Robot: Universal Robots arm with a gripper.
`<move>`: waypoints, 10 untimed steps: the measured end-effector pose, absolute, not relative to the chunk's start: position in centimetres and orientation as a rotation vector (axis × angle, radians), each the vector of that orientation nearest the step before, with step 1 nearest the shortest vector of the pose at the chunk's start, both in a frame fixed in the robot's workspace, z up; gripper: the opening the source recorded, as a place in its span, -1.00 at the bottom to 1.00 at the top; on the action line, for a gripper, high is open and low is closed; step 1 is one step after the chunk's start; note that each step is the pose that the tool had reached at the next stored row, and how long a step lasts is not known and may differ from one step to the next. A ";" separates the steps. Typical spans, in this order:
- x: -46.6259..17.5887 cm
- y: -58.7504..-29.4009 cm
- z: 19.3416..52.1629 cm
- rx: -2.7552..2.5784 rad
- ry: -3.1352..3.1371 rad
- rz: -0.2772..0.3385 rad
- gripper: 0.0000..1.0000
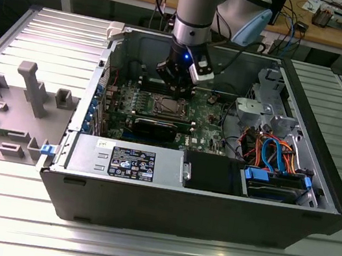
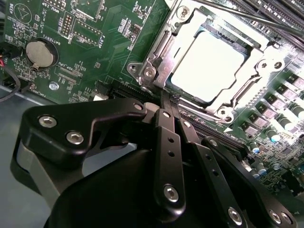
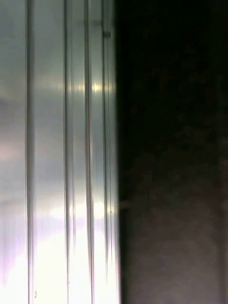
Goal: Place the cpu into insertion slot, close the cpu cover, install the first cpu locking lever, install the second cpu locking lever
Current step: 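Install the first cpu locking lever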
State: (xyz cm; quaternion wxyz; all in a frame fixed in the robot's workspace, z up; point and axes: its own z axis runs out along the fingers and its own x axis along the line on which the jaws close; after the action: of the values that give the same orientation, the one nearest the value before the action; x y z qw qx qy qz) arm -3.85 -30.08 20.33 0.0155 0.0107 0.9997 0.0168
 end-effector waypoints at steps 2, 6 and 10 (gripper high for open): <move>-3.8 -30.1 20.7 0.033 3.110 0.052 -0.79; -3.8 -30.1 21.1 0.033 3.110 0.052 -0.79; -3.8 -30.4 21.1 0.033 3.110 0.052 -0.79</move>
State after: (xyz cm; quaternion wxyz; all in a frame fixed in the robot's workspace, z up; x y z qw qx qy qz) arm -3.84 -30.37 21.11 0.0153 0.0106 0.9997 0.0166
